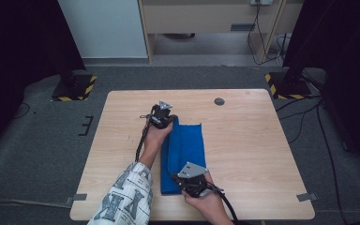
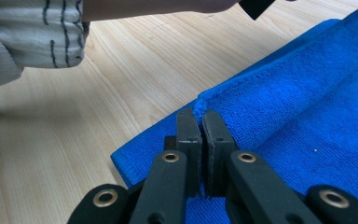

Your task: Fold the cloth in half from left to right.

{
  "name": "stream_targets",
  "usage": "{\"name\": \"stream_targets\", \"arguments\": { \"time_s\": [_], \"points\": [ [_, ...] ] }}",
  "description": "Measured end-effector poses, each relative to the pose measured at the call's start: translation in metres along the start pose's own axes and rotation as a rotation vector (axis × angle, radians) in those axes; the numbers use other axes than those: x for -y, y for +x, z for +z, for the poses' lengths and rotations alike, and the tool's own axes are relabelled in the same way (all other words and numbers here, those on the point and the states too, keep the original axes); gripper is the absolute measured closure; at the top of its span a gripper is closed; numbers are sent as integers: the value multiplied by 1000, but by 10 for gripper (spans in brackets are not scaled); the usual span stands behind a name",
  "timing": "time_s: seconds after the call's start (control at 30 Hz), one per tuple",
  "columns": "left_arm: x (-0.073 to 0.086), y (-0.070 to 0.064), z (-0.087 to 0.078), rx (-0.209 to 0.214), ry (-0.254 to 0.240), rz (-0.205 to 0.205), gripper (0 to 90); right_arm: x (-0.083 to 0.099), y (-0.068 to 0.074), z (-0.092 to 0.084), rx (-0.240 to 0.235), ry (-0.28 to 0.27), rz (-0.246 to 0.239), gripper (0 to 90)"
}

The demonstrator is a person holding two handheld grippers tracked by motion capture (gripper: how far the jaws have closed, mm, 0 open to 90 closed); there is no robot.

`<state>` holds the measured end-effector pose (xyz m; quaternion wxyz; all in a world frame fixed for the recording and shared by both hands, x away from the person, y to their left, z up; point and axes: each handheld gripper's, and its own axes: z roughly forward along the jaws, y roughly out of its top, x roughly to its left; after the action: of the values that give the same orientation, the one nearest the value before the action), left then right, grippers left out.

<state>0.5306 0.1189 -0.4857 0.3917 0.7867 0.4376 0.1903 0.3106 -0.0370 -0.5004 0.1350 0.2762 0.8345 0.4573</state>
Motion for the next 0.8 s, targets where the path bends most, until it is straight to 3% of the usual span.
{"name": "stream_targets", "arguments": {
  "time_s": [0.17,0.27,0.8],
  "points": [
    [-6,-8,3,12,-1,2,881,1,-1,-4,1,5,-8,875],
    [-11,-15,5,11,11,29,881,2,-4,-7,4,6,-5,875],
    [-16,-36,23,35,30,23,881,11,-16,-28,25,24,5,873]
  ]
}}
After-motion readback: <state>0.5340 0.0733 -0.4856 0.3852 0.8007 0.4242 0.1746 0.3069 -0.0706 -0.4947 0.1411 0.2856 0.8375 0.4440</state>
